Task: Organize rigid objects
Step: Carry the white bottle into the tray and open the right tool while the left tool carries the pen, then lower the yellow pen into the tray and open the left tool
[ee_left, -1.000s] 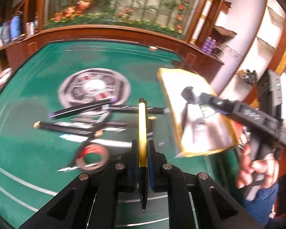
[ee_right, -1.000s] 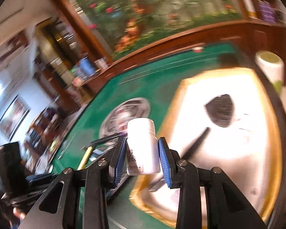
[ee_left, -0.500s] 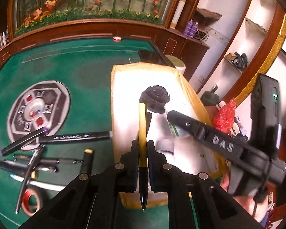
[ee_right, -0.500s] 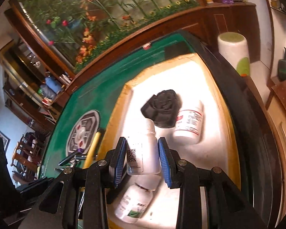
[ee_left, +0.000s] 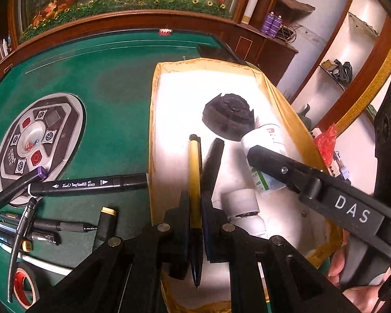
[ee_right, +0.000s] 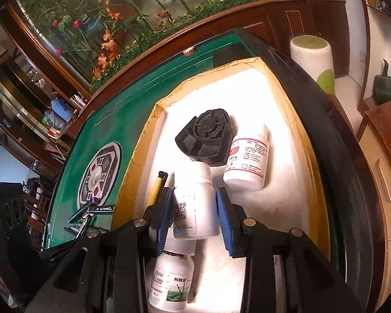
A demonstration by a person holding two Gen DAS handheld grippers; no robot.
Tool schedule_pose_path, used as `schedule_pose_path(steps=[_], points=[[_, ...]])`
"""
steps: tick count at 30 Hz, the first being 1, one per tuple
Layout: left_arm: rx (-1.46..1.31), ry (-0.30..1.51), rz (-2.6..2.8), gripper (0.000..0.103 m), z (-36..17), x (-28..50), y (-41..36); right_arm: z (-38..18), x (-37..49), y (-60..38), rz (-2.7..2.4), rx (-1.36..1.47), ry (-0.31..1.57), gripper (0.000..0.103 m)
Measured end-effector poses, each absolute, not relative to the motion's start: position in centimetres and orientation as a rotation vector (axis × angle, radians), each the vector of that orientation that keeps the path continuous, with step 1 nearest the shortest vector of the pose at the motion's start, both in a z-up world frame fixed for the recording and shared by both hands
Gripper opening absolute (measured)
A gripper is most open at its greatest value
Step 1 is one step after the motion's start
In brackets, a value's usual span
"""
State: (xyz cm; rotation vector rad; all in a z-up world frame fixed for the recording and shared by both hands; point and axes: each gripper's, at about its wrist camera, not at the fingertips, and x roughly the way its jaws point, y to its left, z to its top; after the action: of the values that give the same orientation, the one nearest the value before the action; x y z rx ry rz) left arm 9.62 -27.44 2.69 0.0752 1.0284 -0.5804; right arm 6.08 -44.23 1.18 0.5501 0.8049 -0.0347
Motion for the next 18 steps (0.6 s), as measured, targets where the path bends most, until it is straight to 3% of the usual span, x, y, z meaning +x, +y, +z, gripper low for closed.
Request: schedule_pose_path(steps=[7,18], points=[[0.074,1.025,-0.583,0.008,2.5,9.4,-27.5,1.3,5.9,-44.1,-0.038,0.546,0.805,0.033],[0.055,0.982,-0.584,0.031,4.4,7.9,-26.2,2.6,5.0,-44.4,-0.042,0.559,0.740,0.034]])
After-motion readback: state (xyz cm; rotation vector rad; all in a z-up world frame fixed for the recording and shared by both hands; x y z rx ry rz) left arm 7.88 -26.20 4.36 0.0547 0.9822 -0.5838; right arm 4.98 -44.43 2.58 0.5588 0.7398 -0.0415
